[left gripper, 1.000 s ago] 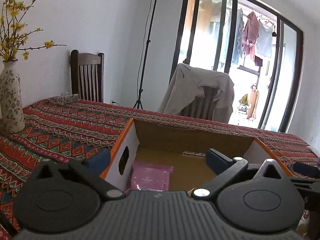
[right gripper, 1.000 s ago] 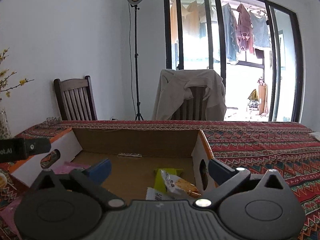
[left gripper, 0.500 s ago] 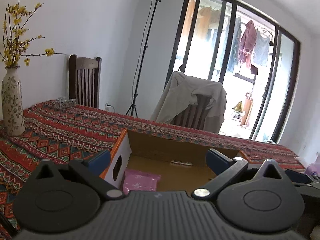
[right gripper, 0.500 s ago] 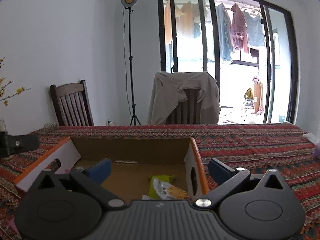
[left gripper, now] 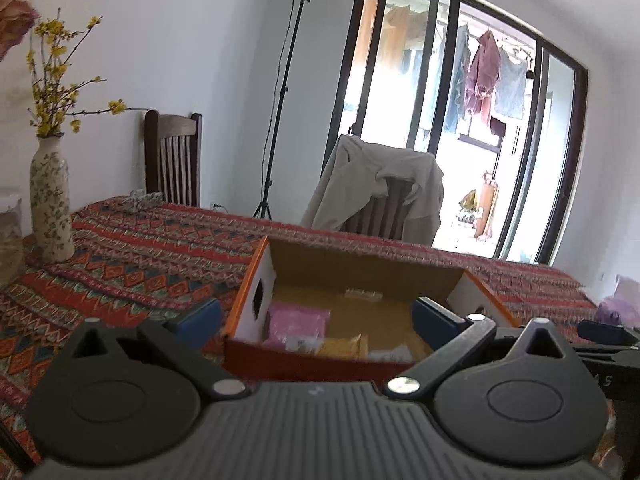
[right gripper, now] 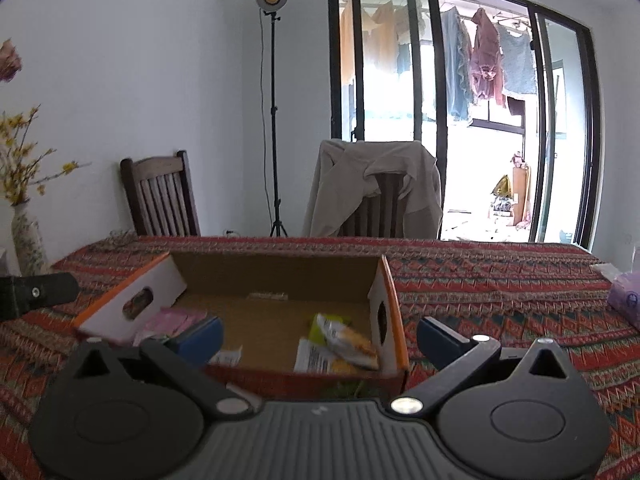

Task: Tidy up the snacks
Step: 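Move both grippers back to the snack pile beside the box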

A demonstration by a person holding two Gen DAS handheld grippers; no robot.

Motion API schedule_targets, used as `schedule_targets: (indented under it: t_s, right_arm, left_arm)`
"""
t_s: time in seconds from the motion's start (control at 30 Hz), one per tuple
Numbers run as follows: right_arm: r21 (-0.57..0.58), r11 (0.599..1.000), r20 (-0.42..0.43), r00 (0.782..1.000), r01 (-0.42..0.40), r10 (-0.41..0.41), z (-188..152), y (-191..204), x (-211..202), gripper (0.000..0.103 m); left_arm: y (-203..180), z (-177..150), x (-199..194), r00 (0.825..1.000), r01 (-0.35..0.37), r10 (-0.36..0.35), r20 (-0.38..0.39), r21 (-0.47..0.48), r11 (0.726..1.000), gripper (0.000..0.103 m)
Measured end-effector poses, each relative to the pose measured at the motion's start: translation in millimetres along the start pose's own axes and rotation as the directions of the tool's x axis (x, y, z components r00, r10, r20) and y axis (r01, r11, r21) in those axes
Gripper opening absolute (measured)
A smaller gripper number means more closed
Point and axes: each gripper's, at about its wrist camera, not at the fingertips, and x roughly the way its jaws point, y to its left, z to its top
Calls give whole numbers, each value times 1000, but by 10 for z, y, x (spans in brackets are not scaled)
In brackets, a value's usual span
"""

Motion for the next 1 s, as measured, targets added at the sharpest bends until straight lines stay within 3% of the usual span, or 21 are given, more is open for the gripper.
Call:
schedule_targets:
  t_s: [0.5,1.0]
  right_arm:
    - [-29,999,-112,994,-23,20,-576,92,-404,103]
    - [-19,999,-144,989,-37,34,-667,201,-520,103]
  left_arm:
    - [254,-669,-457,995,14,-10,-100,39,999,103]
    - [320,-699,-609,995,23,-19,-96,35,999,103]
